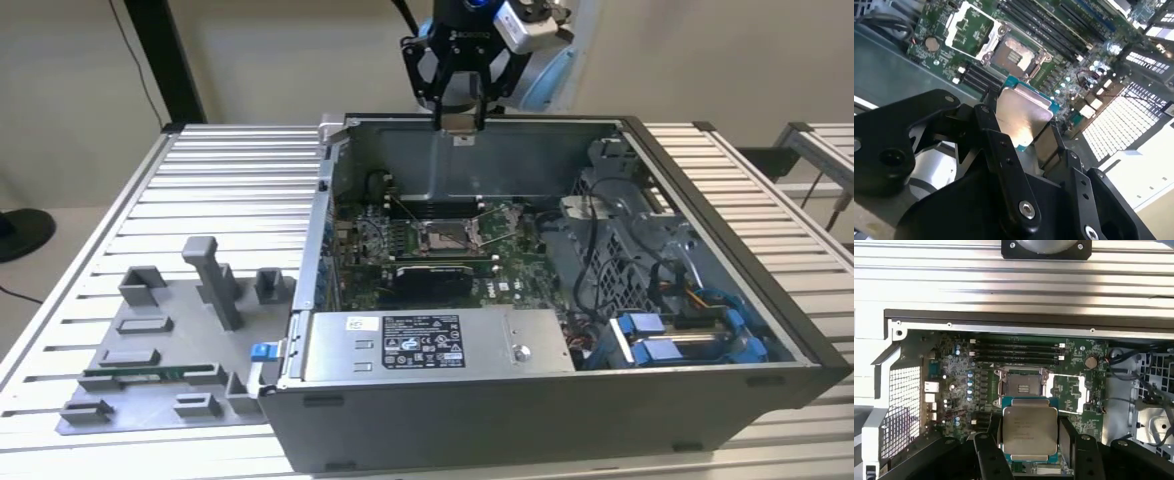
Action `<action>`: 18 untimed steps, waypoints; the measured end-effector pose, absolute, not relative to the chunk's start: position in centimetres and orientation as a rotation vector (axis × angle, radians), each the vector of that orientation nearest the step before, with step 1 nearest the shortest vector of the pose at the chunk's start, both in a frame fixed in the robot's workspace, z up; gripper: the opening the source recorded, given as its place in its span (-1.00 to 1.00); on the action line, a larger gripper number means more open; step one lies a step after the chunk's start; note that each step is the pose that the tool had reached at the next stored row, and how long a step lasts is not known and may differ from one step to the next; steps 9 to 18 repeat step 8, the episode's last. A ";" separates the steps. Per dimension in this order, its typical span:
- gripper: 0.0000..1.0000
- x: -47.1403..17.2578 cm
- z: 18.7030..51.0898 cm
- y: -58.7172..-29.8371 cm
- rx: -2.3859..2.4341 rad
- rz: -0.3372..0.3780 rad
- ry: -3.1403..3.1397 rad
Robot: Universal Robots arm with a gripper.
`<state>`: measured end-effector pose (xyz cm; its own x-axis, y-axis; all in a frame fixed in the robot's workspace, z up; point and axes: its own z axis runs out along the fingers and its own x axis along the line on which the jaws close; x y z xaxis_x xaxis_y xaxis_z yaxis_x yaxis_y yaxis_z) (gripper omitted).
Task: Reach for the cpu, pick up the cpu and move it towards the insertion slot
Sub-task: 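Pick up the cpu and move it towards the insertion slot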
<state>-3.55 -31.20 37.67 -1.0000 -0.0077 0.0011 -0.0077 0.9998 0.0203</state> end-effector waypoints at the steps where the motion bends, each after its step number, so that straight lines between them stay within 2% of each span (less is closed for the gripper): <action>1: -1.00 -3.6 37.7 -31.2 0.007 -0.032 -3.140; 18: -1.00 -3.6 37.7 -31.2 -0.004 -0.032 -3.141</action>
